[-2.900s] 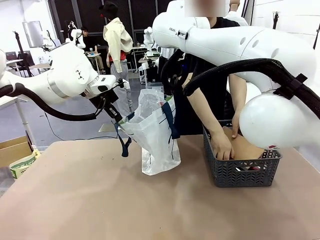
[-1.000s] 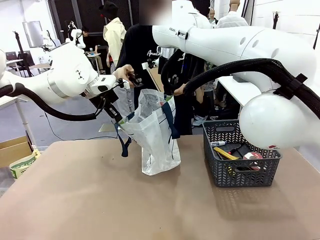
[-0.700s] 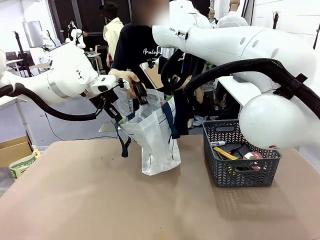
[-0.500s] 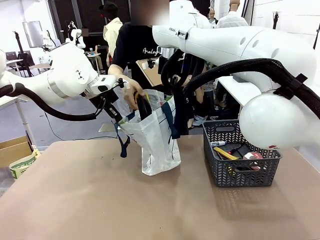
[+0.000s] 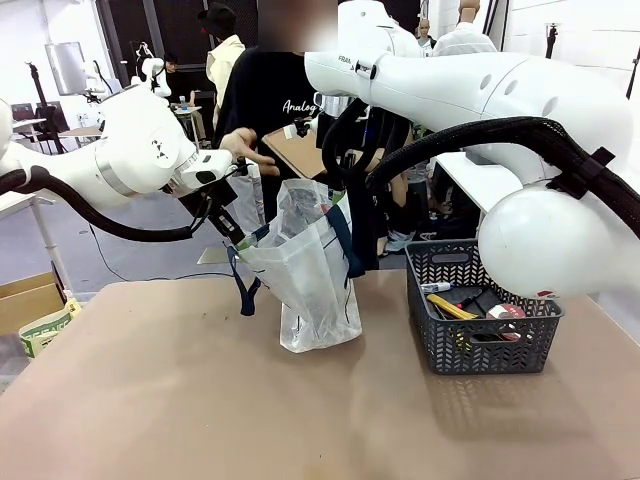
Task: Transfer purchased items from the store into the shopping bag.
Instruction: Move the Reusable shopping bag to the right side of the table.
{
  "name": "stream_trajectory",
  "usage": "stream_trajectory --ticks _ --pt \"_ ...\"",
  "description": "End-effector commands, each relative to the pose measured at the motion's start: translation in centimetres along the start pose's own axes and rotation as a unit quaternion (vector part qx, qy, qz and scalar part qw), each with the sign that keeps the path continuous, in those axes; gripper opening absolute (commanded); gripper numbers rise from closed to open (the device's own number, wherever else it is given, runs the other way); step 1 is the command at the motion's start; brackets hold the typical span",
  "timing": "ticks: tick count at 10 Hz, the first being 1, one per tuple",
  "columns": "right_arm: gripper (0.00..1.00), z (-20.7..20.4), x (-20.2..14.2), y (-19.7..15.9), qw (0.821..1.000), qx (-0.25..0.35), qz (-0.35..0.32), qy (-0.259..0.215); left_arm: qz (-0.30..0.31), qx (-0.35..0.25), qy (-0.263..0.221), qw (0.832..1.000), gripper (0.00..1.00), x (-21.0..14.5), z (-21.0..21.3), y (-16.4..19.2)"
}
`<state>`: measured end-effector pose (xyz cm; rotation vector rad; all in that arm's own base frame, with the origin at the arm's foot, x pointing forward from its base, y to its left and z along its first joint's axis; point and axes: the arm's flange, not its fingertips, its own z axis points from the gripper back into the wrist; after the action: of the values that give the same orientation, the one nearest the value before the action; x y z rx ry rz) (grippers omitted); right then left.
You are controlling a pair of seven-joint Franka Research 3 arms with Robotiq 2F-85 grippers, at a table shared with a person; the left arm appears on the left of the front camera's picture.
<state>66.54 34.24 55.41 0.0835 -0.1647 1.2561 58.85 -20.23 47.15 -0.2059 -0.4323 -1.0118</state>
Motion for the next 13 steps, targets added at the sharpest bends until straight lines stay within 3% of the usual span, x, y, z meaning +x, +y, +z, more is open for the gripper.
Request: stream_trajectory --ticks 1,13 --pt "0.0 0.08 0.14 0.07 1.0 -0.002 0.002 -0.002 0.004 0.007 0.002 1.0 0.0 0.08 0.04 0.02" --pt "0.0 0.08 0.14 0.07 1.0 -0.002 0.002 -0.002 0.004 0.007 0.002 1.0 0.0 0.08 0.04 0.02"
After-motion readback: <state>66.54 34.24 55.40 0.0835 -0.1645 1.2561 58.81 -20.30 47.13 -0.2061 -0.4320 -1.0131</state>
